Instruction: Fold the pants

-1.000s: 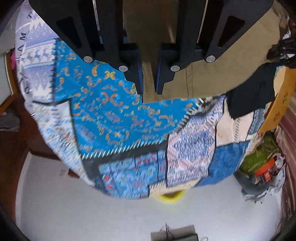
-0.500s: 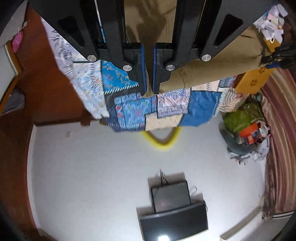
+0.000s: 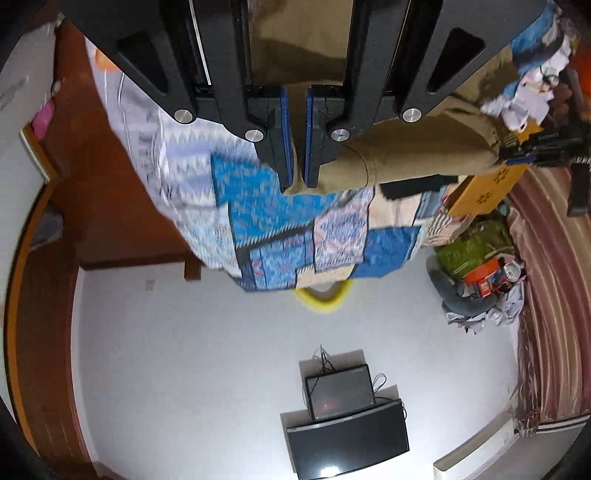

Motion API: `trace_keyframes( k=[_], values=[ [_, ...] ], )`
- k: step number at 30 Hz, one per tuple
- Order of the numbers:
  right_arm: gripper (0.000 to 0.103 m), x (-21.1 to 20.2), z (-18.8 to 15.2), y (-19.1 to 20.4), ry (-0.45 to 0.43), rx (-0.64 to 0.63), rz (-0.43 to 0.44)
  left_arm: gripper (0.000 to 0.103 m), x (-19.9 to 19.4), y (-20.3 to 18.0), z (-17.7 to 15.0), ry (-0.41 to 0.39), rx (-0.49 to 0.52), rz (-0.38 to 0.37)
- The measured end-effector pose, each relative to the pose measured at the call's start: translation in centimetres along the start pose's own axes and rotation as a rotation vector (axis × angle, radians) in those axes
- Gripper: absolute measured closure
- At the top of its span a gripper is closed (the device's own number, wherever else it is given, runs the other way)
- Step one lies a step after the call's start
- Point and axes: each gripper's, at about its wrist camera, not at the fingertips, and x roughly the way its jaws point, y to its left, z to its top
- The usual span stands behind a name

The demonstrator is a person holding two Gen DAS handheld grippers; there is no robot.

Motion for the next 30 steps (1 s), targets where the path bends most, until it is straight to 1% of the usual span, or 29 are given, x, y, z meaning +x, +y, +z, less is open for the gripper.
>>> trace_keyframes(
  k=[5,7,11,14,16,19,22,24,25,26,27,28,29,30],
  values=[
    [0.097,-2.2,-4.3,0.1,0.033,0.034,-0.004,0.081,-1.5,-1.9,-3.2,-0.005,0.091,0.024],
    [0.097,-2.9,-5.9,0.1,0.056,0.048,-0.006,0.081,-2.0,-2.3,-4.2,-0.008,0.109,0.028],
    [0.097,-3.3,-8.8,-0.2,0.116,0.084,-0.011,0.081,-2.3,-2.9,-6.5,0.017,0.129,0.025],
    [0.097,-3.2,-10.8,0.0,0.174,0.088,-0.024,0.081,-2.0,-2.9,-7.7,0.045,0.125,0.019],
    [0.094,-3.2,-11.9,0.2,0.203,0.081,-0.037,0.081,-1.9,-2.9,-8.5,0.067,0.117,0.007],
    [0.093,-4.1,-13.3,0.4,0.212,0.08,-0.041,0.081,-2.3,-2.7,-9.2,0.083,0.114,0.011],
    [0.093,-5.6,-13.6,0.7,0.189,0.091,-0.047,0.08,-3.8,-2.6,-9.4,0.05,0.117,0.019],
    [0.093,-6.4,-13.4,1.0,0.17,0.077,-0.063,0.077,-4.8,-2.6,-9.0,0.022,0.128,0.03],
    [0.093,-6.8,-13.1,1.2,0.161,0.064,-0.066,0.072,-5.1,-2.6,-8.7,0.012,0.134,0.033],
    [0.091,-7.0,-12.9,1.5,0.155,0.051,-0.062,0.063,-5.5,-2.9,-8.2,-0.004,0.146,0.04],
    [0.089,-7.1,-12.6,2.0,0.149,0.028,-0.058,0.058,-5.6,-3.1,-7.9,-0.014,0.156,0.044],
    [0.088,-7.1,-12.3,2.4,0.145,0.01,-0.055,0.045,-5.8,-3.4,-7.7,-0.025,0.167,0.047],
    [0.084,-7.1,-12.0,2.8,0.139,-0.005,-0.047,0.03,-5.9,-3.7,-7.4,-0.033,0.179,0.05],
    [0.076,-7.1,-11.7,3.4,0.135,-0.019,-0.034,0.024,-5.9,-4.1,-7.1,-0.041,0.192,0.049]
  ],
)
